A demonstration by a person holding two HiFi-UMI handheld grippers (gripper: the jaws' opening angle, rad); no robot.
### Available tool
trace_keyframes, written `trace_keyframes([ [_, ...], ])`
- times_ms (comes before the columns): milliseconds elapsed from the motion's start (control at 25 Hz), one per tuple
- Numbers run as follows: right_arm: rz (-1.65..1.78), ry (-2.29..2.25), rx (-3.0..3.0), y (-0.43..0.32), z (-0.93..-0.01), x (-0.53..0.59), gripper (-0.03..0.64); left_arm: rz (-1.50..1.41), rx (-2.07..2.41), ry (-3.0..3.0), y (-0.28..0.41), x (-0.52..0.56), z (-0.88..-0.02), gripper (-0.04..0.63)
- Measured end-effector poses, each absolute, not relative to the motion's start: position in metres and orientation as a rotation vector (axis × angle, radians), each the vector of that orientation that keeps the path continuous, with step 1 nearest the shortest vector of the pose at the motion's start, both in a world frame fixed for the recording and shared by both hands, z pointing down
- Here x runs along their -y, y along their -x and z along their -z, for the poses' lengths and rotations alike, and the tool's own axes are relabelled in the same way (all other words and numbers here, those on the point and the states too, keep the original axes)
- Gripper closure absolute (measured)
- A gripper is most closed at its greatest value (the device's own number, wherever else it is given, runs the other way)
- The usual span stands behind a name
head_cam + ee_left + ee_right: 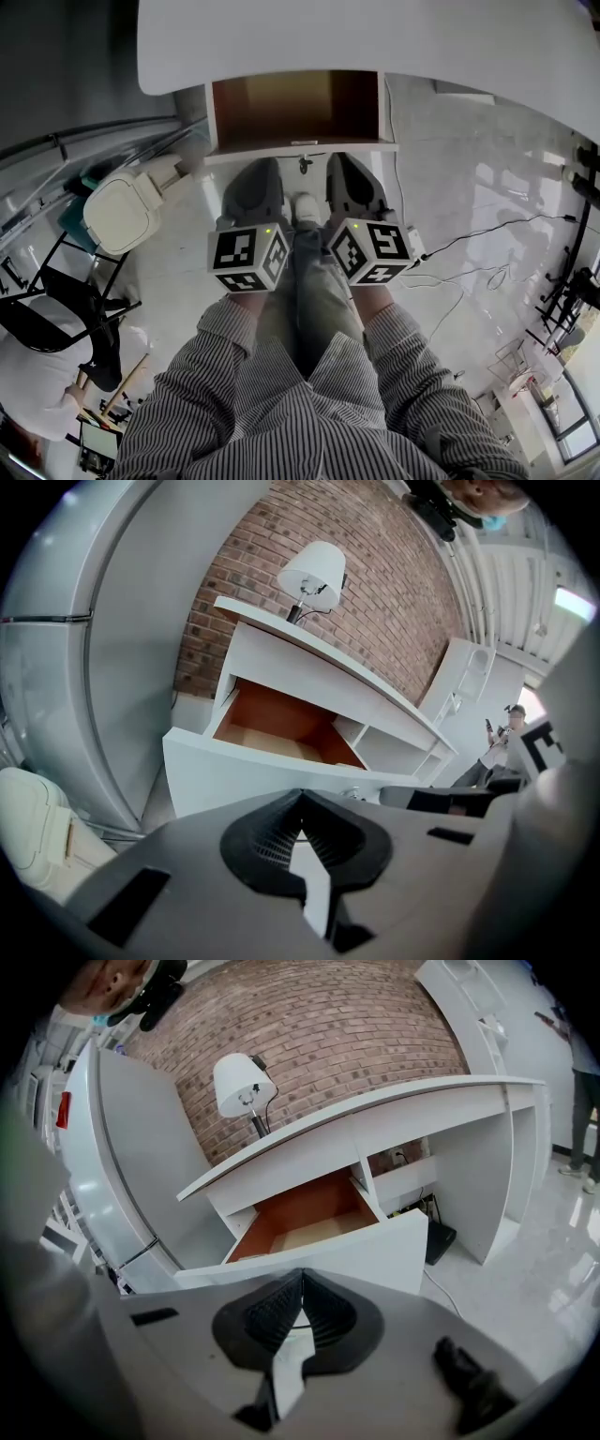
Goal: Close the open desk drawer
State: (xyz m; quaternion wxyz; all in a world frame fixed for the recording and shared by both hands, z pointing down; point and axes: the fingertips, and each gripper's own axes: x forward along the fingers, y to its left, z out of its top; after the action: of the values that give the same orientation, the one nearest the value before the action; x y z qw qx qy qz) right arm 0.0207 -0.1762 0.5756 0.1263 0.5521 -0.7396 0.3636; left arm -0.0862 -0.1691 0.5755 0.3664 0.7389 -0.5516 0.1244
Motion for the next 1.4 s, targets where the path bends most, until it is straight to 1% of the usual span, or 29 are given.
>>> trace_keyframes([
  [320,-1.064,-1.622,2.134,-0.024,-0.571,0.178,0.6,-0.353,1.41,-1.892,0.083,0.171,-0.571,0.583],
  [800,-1.075,-1.565,2.161,-0.024,-0.571,0.18,0.6,-0.321,1.467,-1.825,0.084,0.173,-0.571,0.583],
  [1400,-1.084,-1.532,2.196,-0.022,-0.571,0.231,0.6,-0.316,1.512,-1.814,0.084,0.222,-0.571,0.583],
])
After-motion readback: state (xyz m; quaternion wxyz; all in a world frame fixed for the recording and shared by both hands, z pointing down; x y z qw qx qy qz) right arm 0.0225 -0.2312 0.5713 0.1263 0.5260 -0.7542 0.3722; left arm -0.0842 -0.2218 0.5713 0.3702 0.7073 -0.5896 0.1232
